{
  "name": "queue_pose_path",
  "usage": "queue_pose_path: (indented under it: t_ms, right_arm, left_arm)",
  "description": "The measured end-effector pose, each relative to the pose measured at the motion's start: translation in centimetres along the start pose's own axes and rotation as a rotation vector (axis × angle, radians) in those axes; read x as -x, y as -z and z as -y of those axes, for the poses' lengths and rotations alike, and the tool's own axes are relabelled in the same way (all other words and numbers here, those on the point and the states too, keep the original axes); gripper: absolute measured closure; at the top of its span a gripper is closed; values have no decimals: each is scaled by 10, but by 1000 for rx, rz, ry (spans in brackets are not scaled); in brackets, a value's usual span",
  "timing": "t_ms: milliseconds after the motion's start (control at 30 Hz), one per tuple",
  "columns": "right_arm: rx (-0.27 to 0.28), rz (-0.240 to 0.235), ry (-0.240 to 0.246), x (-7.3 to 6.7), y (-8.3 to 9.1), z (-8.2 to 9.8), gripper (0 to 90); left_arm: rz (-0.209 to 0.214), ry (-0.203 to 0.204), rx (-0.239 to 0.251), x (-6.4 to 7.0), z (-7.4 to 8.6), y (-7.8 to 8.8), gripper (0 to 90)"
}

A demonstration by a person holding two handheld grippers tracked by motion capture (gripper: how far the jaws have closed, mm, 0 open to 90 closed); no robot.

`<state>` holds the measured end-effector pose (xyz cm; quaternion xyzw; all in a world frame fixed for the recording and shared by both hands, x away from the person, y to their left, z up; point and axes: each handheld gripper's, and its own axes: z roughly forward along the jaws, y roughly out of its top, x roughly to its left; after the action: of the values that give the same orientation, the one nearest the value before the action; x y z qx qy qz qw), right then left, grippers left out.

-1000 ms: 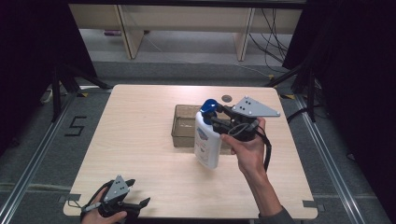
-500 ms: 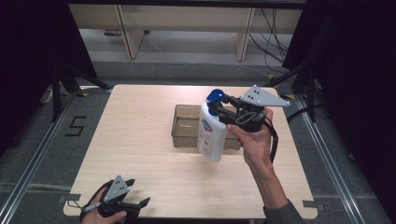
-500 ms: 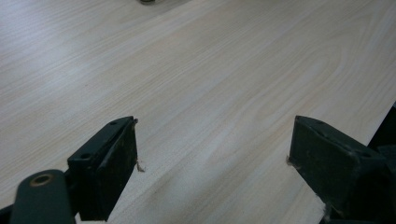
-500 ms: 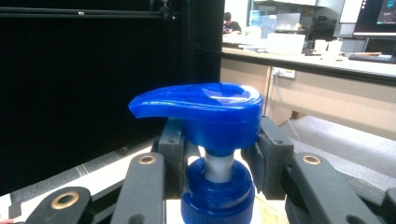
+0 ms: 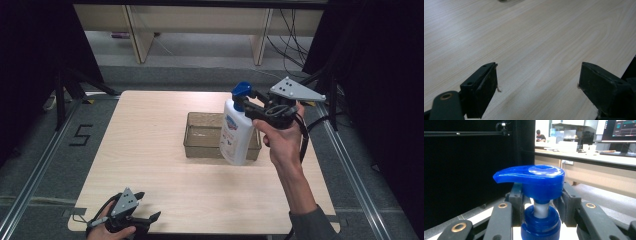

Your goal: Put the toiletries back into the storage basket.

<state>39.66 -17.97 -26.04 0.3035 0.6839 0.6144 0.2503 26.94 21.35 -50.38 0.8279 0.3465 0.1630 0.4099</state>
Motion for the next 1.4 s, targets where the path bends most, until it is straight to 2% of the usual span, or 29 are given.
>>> queue_pose_path:
  t_ms: [100, 133, 200, 233, 300, 367, 467, 500, 533, 667, 733, 767, 800, 1100, 1167, 1233, 1300, 1400]
  right_arm:
    - [4, 19, 1, 6, 1, -3, 616]
    - [11, 23, 0, 8, 1, -4, 615]
    - [2, 40, -1, 14, 1, -6, 616]
    - [2, 40, -1, 14, 1, -6, 616]
    - [-3, 71, 10, 22, 0, -7, 615]
    - [-9, 80, -3, 26, -1, -7, 615]
    - [-3, 93, 13, 31, -1, -7, 615]
    - [-4, 96, -4, 32, -2, -6, 616]
    - [-4, 104, 3, 35, -3, -6, 615]
    - [0, 121, -11, 45, -9, -4, 616]
    - [3, 133, -4, 50, -12, -4, 615]
    - [-8, 130, -24, 51, -12, -4, 615]
    - [-4, 137, -10, 54, -12, -4, 615]
    - [-22, 163, -22, 69, -26, 6, 615]
    - [-19, 165, -15, 72, -28, 8, 615]
    - [-20, 165, -21, 72, -29, 9, 615]
    - [-15, 170, -15, 74, -32, 12, 615]
    - [-26, 166, -22, 74, -33, 14, 616]
  left_arm:
    - [0, 1, 0, 0, 0, 0, 148]
    - [2, 23, 19, 2, 0, -2, 147]
    - [0, 4, 1, 3, 0, -2, 148]
    - [2, 18, 12, 4, 0, -3, 148]
    - [1, 14, 11, 2, 0, -2, 148]
    - [2, 22, 16, 3, 0, -2, 147]
    - [3, 18, 14, 3, 0, -3, 148]
    - [4, 12, 16, 3, 0, -3, 148]
    - [3, 9, 6, 3, 0, -3, 148]
    - [-1, 25, 14, 3, 0, -2, 148]
    - [-4, 6, -5, 1, 0, -1, 148]
    - [-5, 17, 0, 2, 0, -2, 147]
    - [6, 21, 6, 2, 1, -3, 148]
    - [3, 7, 5, 1, 1, -2, 148]
    - [2, 25, 13, 3, 0, -3, 148]
    - [2, 25, 13, 3, 0, -2, 148]
    - [-4, -5, -10, 0, 0, -1, 148]
    - [-2, 5, -1, 1, 0, -2, 148]
